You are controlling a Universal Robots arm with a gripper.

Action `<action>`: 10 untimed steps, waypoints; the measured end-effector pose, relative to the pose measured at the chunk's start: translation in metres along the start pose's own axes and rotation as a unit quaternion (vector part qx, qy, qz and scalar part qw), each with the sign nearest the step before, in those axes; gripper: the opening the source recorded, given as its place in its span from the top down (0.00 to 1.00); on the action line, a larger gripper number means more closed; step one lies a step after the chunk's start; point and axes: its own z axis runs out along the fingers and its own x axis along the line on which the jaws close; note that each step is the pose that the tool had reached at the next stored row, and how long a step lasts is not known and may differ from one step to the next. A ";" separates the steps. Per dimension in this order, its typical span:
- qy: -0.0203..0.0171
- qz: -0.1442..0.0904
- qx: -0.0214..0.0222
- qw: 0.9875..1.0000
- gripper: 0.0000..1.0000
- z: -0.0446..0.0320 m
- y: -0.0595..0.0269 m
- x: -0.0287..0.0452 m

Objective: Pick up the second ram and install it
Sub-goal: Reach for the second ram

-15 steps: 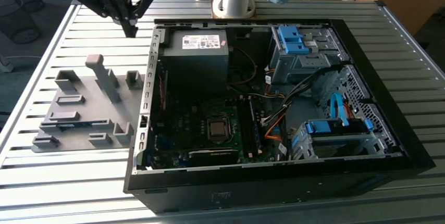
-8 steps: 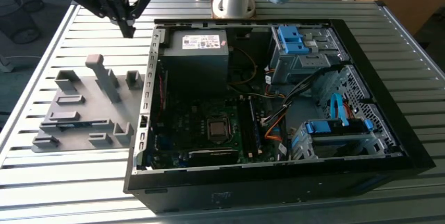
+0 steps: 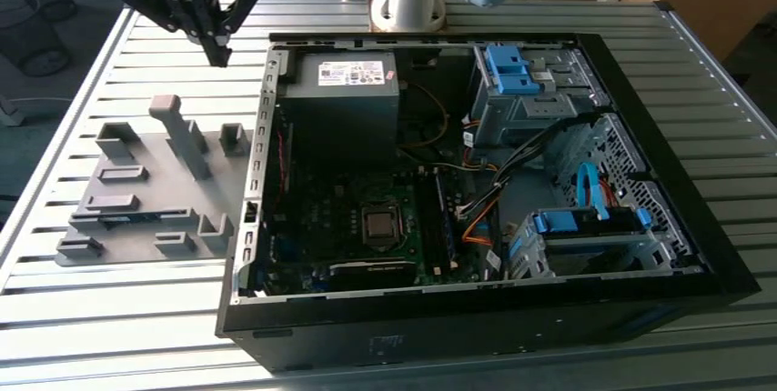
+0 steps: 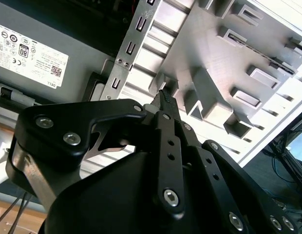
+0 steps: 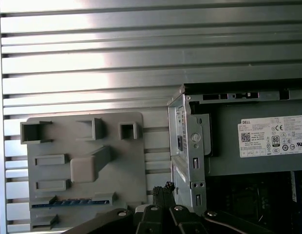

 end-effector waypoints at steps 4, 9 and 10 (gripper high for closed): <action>0.000 0.000 0.000 1.000 0.89 0.0003 -0.0002 0.0026; 0.000 0.000 0.000 1.000 0.89 0.0006 -0.0005 0.0060; 0.000 0.000 0.000 1.000 0.89 0.0007 -0.0005 0.0067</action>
